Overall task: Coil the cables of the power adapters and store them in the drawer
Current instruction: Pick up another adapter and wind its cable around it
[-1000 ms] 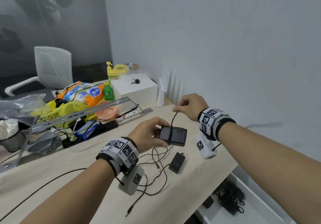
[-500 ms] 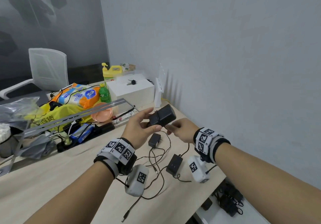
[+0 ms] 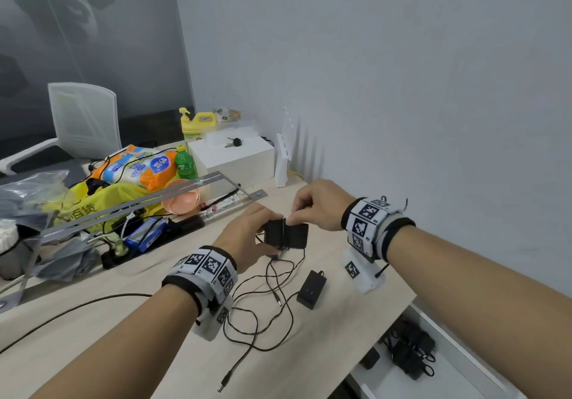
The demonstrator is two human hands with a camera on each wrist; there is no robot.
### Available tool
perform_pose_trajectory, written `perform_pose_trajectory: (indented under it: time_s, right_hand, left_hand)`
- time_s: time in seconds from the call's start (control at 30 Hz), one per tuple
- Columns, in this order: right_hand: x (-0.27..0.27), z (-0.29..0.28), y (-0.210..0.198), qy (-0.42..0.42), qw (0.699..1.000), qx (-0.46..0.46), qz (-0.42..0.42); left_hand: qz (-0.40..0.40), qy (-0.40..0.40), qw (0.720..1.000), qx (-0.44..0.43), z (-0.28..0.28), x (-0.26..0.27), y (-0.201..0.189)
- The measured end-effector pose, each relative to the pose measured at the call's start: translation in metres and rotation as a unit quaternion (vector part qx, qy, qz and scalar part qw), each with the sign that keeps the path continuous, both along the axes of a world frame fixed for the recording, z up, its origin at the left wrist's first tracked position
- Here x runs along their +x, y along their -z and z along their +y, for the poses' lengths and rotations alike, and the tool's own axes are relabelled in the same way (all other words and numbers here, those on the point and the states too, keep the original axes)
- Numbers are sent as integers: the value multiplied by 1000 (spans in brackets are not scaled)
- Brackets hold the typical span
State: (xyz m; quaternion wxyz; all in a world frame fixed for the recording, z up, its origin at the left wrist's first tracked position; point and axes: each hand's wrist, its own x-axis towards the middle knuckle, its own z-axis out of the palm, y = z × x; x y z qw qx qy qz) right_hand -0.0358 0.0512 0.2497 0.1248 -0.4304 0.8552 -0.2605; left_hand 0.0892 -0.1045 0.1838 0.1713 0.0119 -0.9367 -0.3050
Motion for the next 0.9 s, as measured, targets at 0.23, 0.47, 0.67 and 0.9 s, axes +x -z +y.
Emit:
perform_pose_trajectory:
  time_s: [0.23,0.47,0.67,0.9]
  right_hand:
    - [-11,9,24,16,993,-47,-105]
    - [-9,8,33,0,989,-77,-123]
    - [-5,6,44,-11,989,-84,-124]
    - [-10,10,19,-15,992,-59,-108]
  left_hand:
    - [15,37,996,85,2,6,-6]
    - [-102,52,976,184,9,6,-7]
    - [-183,-21,968,170,16,-2,-11]
    - [-180,39,975,126,15,1,-7]
